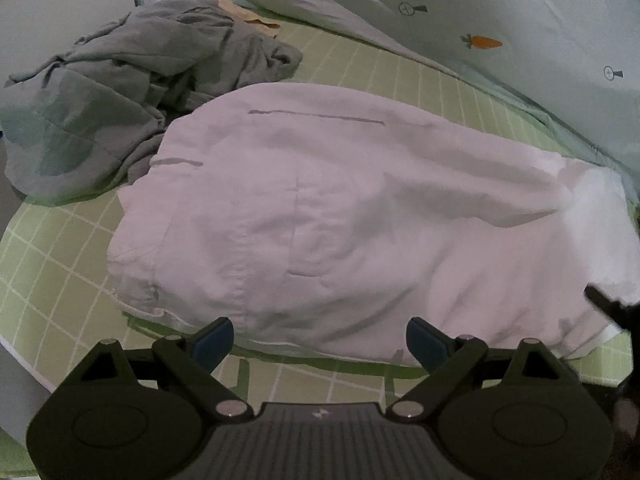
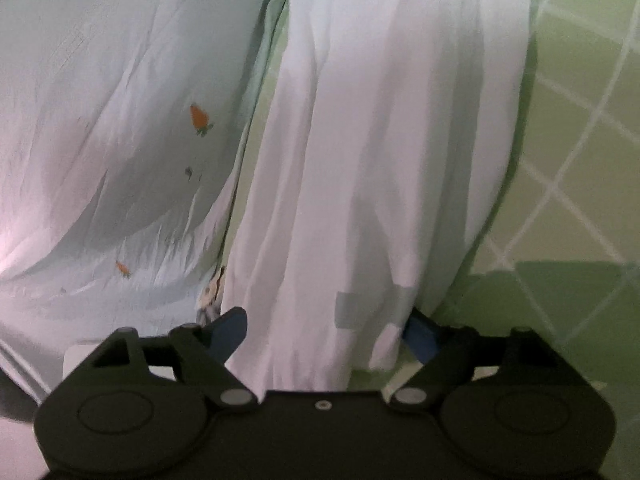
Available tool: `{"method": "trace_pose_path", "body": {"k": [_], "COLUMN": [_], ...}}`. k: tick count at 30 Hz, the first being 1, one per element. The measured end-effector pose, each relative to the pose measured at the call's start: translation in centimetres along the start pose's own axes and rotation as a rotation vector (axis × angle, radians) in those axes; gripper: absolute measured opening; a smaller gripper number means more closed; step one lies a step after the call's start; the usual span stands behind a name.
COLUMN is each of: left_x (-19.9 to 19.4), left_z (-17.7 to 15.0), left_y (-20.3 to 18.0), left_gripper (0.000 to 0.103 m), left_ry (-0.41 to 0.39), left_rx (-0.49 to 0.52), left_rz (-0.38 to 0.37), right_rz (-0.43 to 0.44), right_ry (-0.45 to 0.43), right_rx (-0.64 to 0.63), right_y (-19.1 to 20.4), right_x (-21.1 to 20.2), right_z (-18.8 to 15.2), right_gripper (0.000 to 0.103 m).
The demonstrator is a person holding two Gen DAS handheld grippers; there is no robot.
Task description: Fold clothes
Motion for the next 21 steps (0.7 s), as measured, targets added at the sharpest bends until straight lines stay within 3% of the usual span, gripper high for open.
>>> {"method": "trace_pose_path", "body": {"k": [4,6,9,14,16,19,20,21], "left_x": [-0.1,-0.2,-0.4,-0.7,-0.7,-0.6,-0.6,-0.7], "left_z": [0.0,0.0,-0.1,-0.3,-0.3,-0.5,-0.5,-0.5], "left_y": [0.0,0.2,0.5,1.6,1.9,1.7,1.6,1.4], "left_gripper": [0.093,0.093,0.093,0.093,0.093,0.093,0.093,0.093], "left_ry": [-0.007,-0.009,-0.012,-0.014,-0.011,-0.002,-0.003,-0.006], "left_rx": [0.023,0.029,0.032,0.006,-0.004,-0.006,0.002,0.012], "left_rz": [0.006,0.015,0.029,0.047,0.048,0.043,0.042,0.041], "right_rz": [-0.049,-0.139,-0.288,-0.705,-0.674,-0.414,-0.370,-0.395], "right_ry": [-0.129,-0.202,-0.237,-0.209,-0.193,-0.244,-0.267,-0.287], "right_rx": [-0.047,-0.076,-0.091,-0.194,-0.169,-0.021,0.010,-0.015], "right_y": [1.0,0.9,0.4,-0.2,-0.5,-0.1,0.0,0.3], "right_x": [-0.6,-1.0,-2.0,-4.4,-5.0,-5.9,-6.1,-6.4], "right_z": [3.6,5.5,7.3,7.9,8.0,8.7,9.3,10.0], "right_gripper": [0.095,0.097,0.095,0.098,0.098,0.098,0.098,0.098]}}
Point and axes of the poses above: each gripper's, at about its wrist camera, not at the fingertips, and x roughly the way its jaws point, y to its left, z to its top, the point moved 6 cm from there along x, roughly the way its jaws point, and after that the axes turned 4 degrees about z, right-handed, at the moved point
